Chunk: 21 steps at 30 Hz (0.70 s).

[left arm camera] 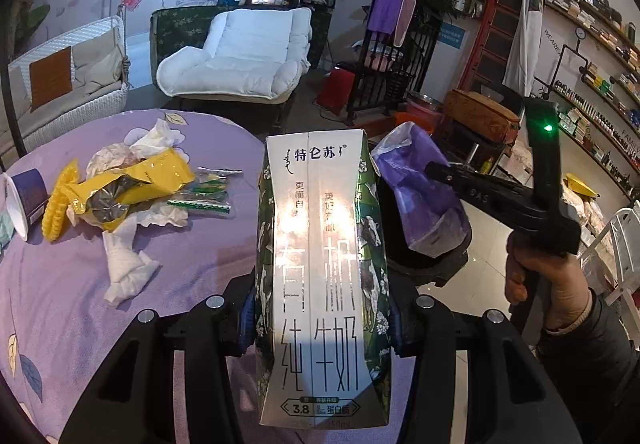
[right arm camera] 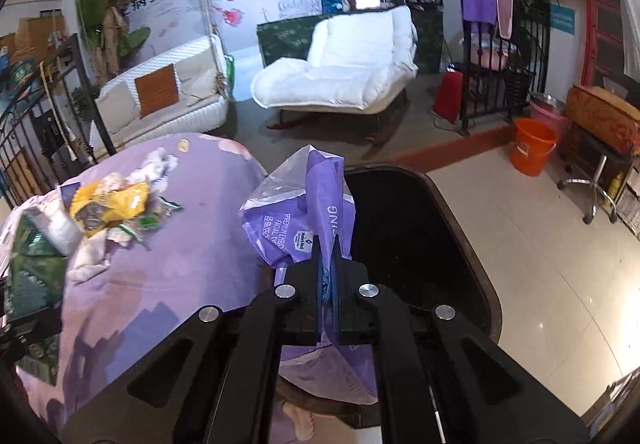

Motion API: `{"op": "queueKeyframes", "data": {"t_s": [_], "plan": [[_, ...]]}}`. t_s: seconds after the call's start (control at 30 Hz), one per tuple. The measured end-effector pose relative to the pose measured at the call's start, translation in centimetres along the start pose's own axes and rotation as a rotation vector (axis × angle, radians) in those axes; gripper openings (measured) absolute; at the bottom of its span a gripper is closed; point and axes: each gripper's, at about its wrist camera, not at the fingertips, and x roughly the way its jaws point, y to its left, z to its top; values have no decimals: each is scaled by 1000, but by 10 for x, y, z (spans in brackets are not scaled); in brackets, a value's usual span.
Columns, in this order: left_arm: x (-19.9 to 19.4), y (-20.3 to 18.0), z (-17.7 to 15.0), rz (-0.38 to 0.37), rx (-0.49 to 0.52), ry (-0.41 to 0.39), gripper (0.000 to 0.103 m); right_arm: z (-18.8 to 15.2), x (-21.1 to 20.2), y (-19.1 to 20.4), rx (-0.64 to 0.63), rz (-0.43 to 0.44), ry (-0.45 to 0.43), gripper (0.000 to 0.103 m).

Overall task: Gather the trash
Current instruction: 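Carry the purple bag over the black bin and open the right gripper, then lower the milk carton into the black bin and open the left gripper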

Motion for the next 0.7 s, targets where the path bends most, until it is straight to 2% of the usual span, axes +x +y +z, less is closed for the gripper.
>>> {"op": "queueKeyframes", "data": {"t_s": [0.17, 0.2, 0.23, 0.3, 0.57, 0.7], "plan": [[12, -14, 5, -16, 14, 13, 49, -3, 36, -13, 46, -42, 44, 7], [14, -17, 6, -19, 15, 18, 49, -4, 43, -15, 56, -43, 52, 21], [17, -17, 7, -23, 12, 23, 49, -5, 48, -17, 69, -42, 59, 49], [22, -18, 9, -28, 8, 30, 49, -8, 50, -21, 106, -74, 37, 80], [38, -32, 16, -41, 18, 50, 49, -21, 20, -23, 132, -69, -10, 80], [47, -40, 22, -57, 25, 61, 49, -29, -1, -26, 130, -95, -46, 86]]}}
